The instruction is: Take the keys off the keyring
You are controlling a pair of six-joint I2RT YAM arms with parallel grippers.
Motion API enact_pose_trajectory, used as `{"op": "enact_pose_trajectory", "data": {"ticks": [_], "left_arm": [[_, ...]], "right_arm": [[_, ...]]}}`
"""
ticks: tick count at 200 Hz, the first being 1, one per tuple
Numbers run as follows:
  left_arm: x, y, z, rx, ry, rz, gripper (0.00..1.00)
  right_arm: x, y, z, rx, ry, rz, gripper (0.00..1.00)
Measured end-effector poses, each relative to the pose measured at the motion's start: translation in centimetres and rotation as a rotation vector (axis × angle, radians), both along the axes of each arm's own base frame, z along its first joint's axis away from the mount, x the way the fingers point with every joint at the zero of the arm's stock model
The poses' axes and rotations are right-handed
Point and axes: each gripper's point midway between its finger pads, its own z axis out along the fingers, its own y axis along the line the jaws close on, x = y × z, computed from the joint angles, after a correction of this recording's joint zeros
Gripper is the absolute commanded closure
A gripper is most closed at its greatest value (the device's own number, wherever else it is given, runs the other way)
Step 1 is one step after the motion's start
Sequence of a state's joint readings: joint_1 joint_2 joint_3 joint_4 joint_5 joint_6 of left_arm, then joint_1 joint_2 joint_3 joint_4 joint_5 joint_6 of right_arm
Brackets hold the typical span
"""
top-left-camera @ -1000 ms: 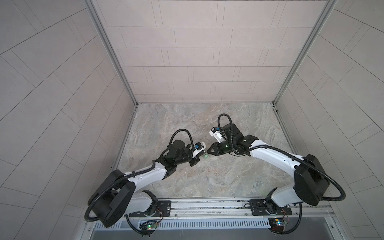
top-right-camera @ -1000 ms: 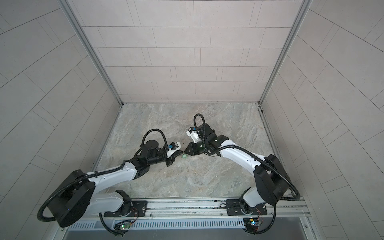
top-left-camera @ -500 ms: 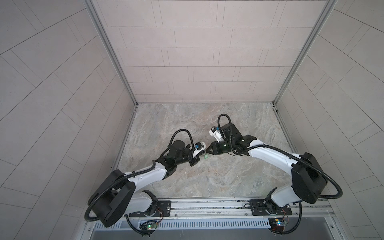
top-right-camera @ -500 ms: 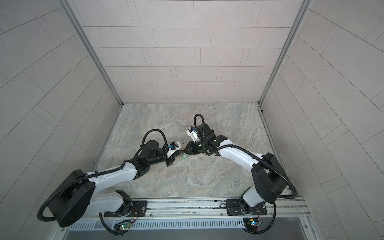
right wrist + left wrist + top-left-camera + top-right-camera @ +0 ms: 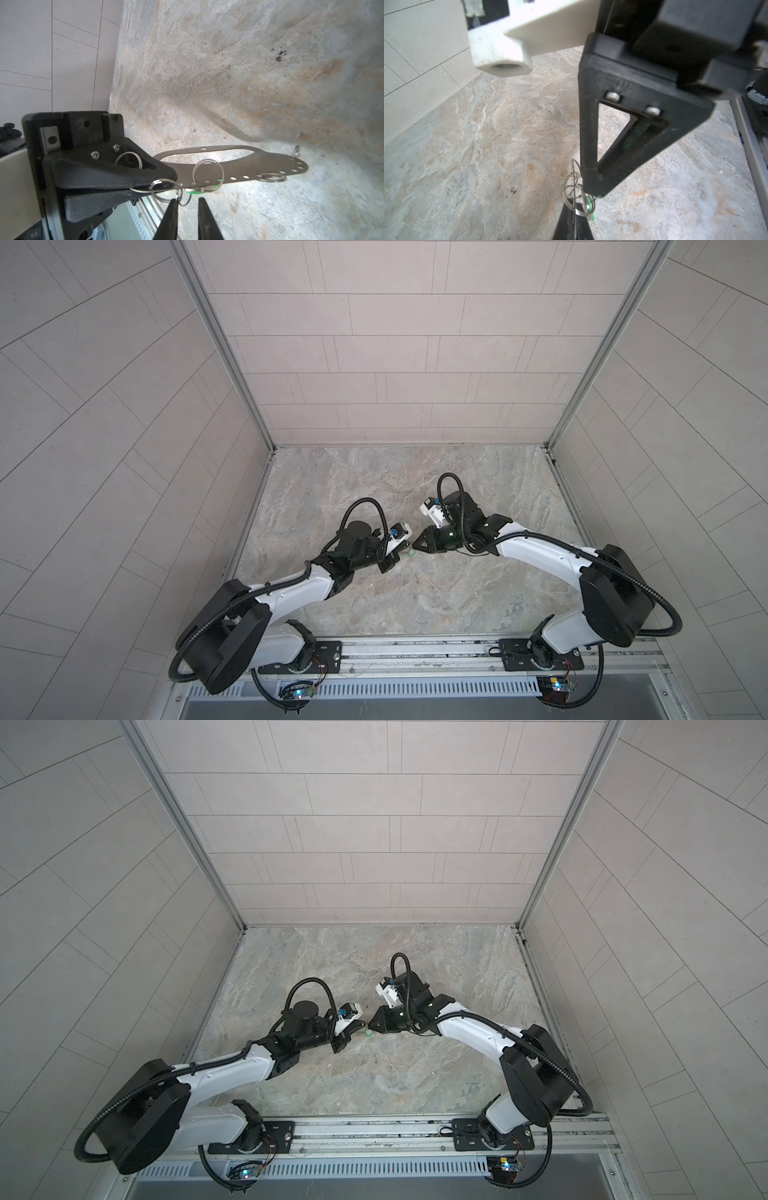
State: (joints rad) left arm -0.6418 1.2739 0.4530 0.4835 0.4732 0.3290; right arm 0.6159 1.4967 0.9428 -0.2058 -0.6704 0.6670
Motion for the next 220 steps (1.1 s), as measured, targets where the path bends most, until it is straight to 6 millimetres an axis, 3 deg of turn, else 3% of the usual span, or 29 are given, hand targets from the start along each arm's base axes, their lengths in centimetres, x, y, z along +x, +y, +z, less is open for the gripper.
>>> {"op": "enact_pose_trajectory", "data": {"ticks": [73,161,220], "left_arm": [[0.0,0.0,0.0,0.000,0.004,0.004,1.00],[-0.1,0.2,-0.4,0.006,0.020,0.010,1.00],[0.0,0.3,-0.6,0.012,0.020,0.019,1.00]], "right_arm": [[0.5,0.3,1.0,0.047,0.012,-0.041,0.77],[0.4,0.8,-0.4,0.046,0.066,-0.038,0.81],[0.4,1.3,-0.3,0.067,0.090,-0.036,0.84]]}}
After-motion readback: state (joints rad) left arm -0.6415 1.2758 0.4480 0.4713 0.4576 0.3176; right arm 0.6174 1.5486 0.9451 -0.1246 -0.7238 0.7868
